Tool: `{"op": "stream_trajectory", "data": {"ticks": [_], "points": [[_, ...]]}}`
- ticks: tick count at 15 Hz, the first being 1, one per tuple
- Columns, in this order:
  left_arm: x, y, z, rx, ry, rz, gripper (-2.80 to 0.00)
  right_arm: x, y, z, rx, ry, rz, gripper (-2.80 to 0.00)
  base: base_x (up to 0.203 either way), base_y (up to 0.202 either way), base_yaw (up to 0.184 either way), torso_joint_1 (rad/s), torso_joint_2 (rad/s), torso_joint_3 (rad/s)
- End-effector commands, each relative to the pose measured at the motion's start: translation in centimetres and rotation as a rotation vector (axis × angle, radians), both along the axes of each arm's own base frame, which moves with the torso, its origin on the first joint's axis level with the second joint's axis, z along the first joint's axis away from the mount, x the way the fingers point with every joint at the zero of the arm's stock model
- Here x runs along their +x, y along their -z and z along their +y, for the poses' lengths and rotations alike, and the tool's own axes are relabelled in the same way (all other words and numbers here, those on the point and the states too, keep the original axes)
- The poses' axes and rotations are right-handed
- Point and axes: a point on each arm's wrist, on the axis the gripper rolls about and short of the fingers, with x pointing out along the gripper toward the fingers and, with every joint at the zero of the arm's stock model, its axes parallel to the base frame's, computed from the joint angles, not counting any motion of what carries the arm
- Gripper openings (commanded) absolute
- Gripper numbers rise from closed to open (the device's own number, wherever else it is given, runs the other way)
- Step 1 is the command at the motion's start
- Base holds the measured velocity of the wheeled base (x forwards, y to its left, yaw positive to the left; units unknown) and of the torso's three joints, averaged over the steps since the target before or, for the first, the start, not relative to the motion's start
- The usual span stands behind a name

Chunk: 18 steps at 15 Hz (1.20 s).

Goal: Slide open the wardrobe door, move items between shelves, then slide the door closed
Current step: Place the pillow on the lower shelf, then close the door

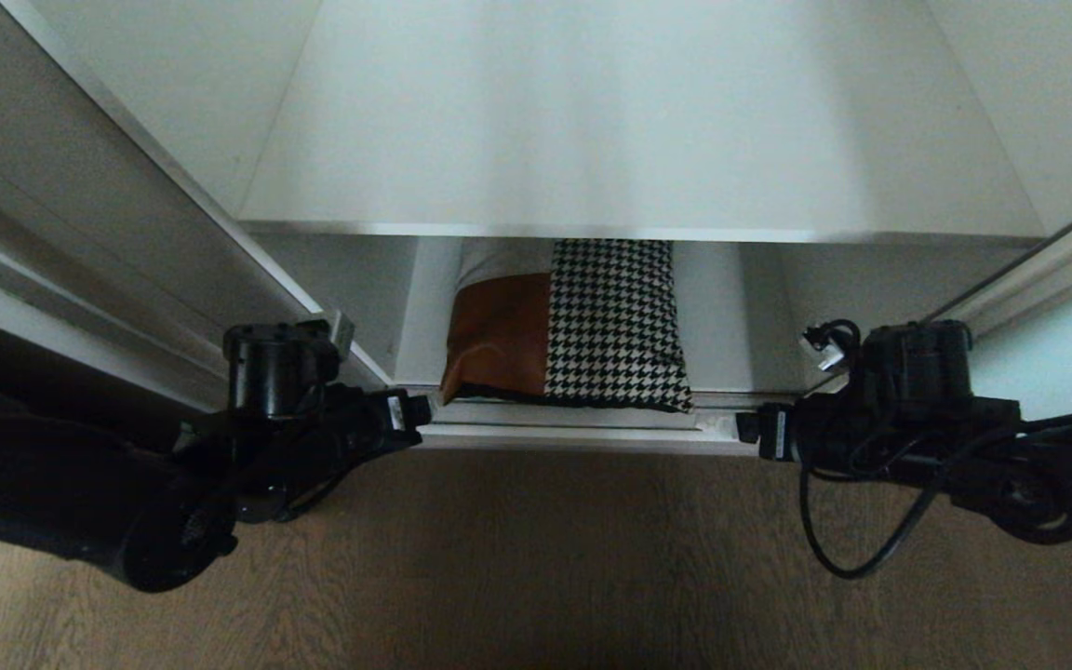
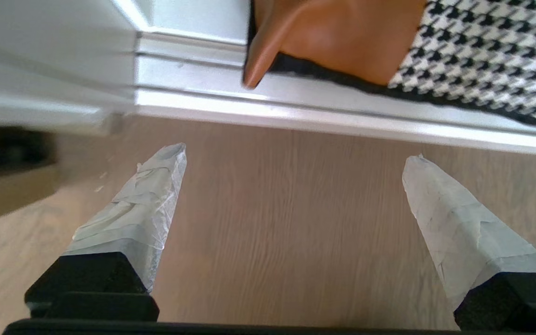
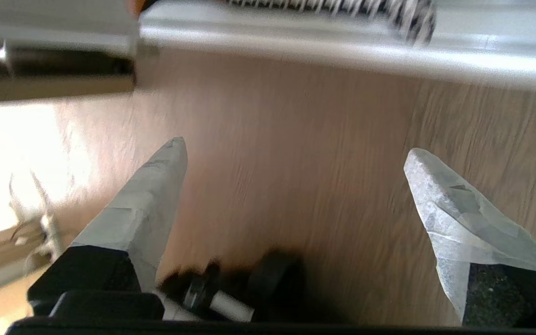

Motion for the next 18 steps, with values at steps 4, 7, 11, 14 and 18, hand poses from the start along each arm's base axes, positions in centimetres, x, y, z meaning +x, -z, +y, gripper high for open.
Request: {"op": "stream_trajectory", "data": {"ticks": [4, 7, 11, 14, 18], "points": [[-6.1, -1.3, 2.1, 0.010, -0.021, 0.034, 0.00, -6.8, -1.5, -0.7, -0.006, -0.025, 0.008, 0.00, 0.000, 0.000, 0.000, 0.000, 0.00, 0.000], [-7.9, -1.0, 2.7, 0.044, -0.100, 0.038, -2.80, -10.2, -1.5, -1.3, -0.010, -0.039, 0.023, 0.00, 0.000, 0.000, 0.000, 0.000, 0.00, 0.000], [-10.4, -3.1, 3.8, 0.060, -0.183, -0.037, -2.80, -14.7, -1.7, -2.8, -0.006, -0.034, 0.015, 0.00, 0.000, 0.000, 0.000, 0.000, 0.00, 0.000], [-13.6, -4.1, 5.1, 0.081, -0.245, -0.046, -2.80, -17.8, -1.7, -3.8, -0.011, -0.032, 0.030, 0.00, 0.000, 0.000, 0.000, 0.000, 0.00, 0.000], [-17.9, -4.4, 7.4, 0.127, -0.383, -0.037, -2.80, -21.8, -2.3, -5.4, -0.017, 0.007, 0.007, 0.00, 0.000, 0.000, 0.000, 0.000, 0.00, 0.000]]}}
